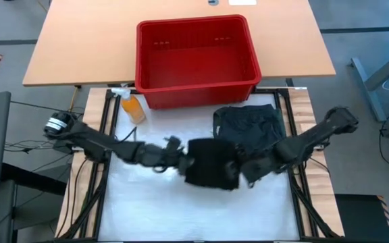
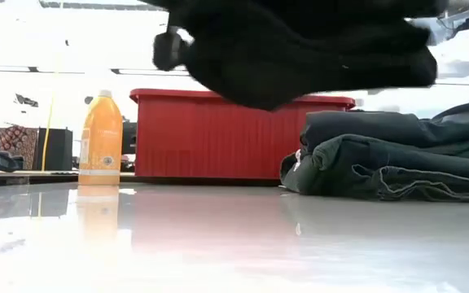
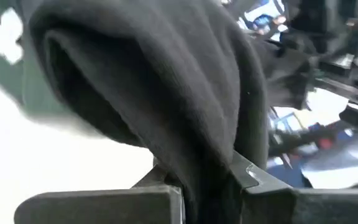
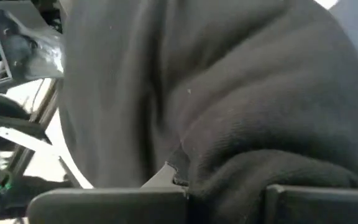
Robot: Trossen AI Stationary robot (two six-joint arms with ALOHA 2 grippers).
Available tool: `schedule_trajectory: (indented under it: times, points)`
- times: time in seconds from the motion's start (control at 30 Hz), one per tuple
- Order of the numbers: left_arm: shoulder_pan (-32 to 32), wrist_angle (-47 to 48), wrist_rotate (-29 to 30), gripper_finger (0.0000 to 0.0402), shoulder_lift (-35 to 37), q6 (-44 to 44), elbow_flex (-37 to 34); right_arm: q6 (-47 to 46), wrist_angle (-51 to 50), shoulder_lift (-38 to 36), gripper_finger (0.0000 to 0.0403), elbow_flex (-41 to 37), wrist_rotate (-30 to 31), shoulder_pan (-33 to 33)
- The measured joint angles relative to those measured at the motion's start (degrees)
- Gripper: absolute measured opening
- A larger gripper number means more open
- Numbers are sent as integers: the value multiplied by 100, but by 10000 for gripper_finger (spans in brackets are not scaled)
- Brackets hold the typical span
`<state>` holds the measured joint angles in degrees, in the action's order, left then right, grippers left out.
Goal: Fold Laundry from Bin
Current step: Stack the black shirt on top of the black short
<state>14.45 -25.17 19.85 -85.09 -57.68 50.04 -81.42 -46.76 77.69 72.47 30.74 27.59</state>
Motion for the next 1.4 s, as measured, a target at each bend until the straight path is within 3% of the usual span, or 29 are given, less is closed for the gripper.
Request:
schedule_trajectory:
  times: [0.33,0.47,0.67,1.03,1.4]
  points:
    - [-1213,128,-1340,27,-2318,-47,3066,37,-3022,-1832,42,4,-440,-663]
    - [-1520,688,-1724,27,-3244,-197,4340,369,-4129,-2231,42,7,-542,-1191]
    - [-1904,1783,-1966,27,-4155,-241,5624,1538,-4154,-2578,42,-306,-324,-2186]
    - [-2320,2848,-1989,27,-4220,-246,5798,3325,-2788,-2826,51,-1930,-813,-3956]
    - [-2659,3404,-2309,27,-4206,533,5782,4472,-3039,-2480,181,-1608,-1223,-5300]
